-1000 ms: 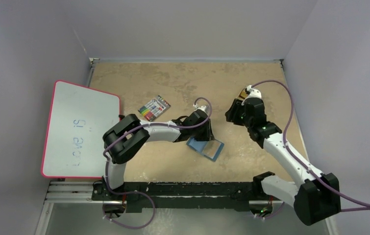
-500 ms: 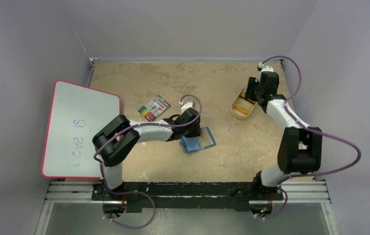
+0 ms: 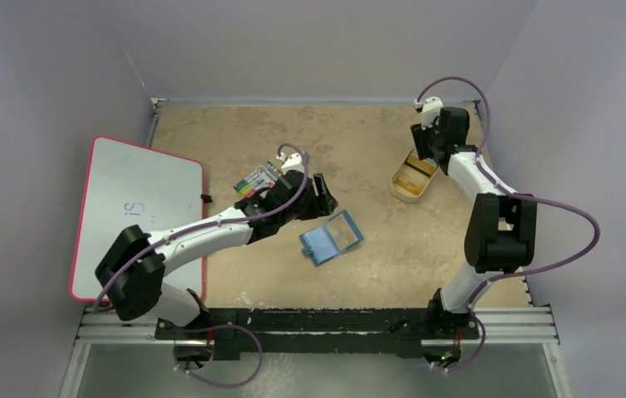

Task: Put the credit cards into the card holder
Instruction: Turn over the card slot in the card holder, then pick up the credit card from the storage box.

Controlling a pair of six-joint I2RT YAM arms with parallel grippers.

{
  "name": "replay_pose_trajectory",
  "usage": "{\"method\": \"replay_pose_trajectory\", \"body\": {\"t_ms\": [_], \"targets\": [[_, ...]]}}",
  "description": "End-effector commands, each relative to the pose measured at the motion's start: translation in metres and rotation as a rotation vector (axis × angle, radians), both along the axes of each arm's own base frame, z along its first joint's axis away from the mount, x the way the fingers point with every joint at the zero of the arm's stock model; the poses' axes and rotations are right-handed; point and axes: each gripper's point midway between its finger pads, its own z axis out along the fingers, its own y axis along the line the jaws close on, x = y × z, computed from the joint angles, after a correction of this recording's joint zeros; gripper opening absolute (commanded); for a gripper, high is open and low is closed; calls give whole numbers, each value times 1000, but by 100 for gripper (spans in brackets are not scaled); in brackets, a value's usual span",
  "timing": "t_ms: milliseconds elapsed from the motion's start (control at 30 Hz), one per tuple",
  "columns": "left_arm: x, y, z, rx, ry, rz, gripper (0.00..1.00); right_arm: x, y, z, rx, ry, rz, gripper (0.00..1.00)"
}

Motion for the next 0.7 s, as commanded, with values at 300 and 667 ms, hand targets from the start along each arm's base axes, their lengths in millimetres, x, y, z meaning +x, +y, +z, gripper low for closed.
{"method": "replay_pose_trajectory", "body": {"t_ms": [300, 667], "targets": [[-9, 65, -21, 80, 29, 54, 60, 12, 7, -2, -214, 22, 297, 58], [-11, 71, -25, 72, 40, 55, 60, 13, 2, -25, -280, 60, 340, 61]]}}
